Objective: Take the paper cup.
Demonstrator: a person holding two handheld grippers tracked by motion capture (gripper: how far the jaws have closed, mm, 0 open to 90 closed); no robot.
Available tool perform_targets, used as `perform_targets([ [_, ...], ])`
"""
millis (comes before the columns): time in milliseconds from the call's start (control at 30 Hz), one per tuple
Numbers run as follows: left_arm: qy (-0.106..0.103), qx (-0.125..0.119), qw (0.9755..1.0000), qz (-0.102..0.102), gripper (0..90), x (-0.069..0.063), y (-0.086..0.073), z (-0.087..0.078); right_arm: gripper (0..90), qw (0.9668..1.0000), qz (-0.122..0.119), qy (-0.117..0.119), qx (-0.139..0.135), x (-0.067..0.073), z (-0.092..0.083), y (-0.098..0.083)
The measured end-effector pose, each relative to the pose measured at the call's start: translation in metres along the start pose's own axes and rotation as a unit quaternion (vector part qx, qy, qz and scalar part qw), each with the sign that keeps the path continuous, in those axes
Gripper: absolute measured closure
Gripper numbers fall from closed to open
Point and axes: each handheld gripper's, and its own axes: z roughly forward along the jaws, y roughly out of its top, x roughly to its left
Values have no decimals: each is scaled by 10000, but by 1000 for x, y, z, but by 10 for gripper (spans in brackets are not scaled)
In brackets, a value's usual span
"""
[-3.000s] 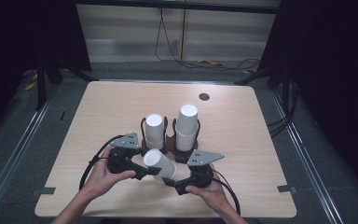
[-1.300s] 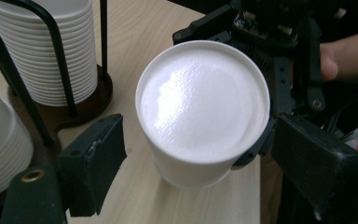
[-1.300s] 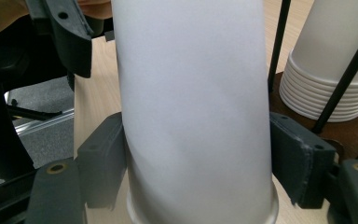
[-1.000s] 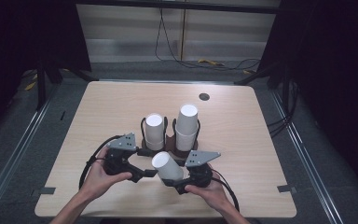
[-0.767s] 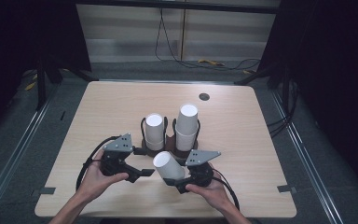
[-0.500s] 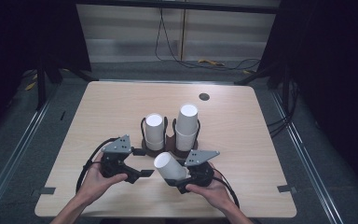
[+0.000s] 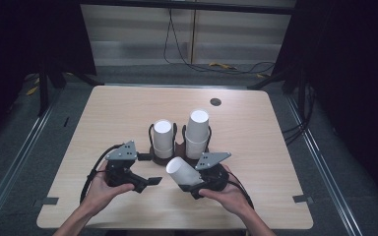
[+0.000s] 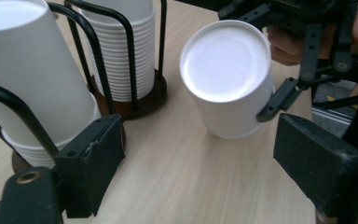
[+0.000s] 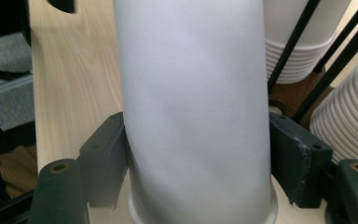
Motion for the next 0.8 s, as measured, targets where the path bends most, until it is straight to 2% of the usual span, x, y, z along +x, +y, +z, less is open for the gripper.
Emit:
perform_targets([
  [67, 30, 33, 10000, 19, 160, -1, 0, 0, 276, 9999, -33, 9, 105, 0, 0, 1],
  [100, -88, 45, 9999, 63, 159, -1, 0, 1, 277, 9998, -108, 9, 195, -1, -1, 3],
  [133, -88, 45, 9999, 63, 160, -1, 0, 1, 277, 9998, -108, 9, 195, -1, -1, 3],
  [167, -111, 146, 9998, 87, 171, -1, 0, 2, 278, 9995, -130, 30, 283, -1, -3, 5],
  [267, -145, 248, 9995, 94, 183, -2, 0, 5, 278, 9990, -204, 58, 388, -1, -3, 9],
  [400, -114, 278, 9995, 114, 193, -2, 0, 5, 280, 9983, -290, -4, 507, 0, -1, 12],
  [500, -99, 335, 9993, 142, 173, -2, 0, 6, 281, 9958, -455, -2, 795, 2, 4, 15],
  [600, -89, 356, 9992, 181, 161, -3, 0, 7, 281, 9948, -475, 47, 896, 3, 5, 17],
  [633, -142, 384, 9989, 222, 161, -5, 0, 8, 282, 9934, -592, 27, 984, 3, 6, 19],
  [800, -94, 487, 9983, 306, 163, -7, 1, 9, 283, 9909, -682, 77, 1154, 4, 8, 23],
])
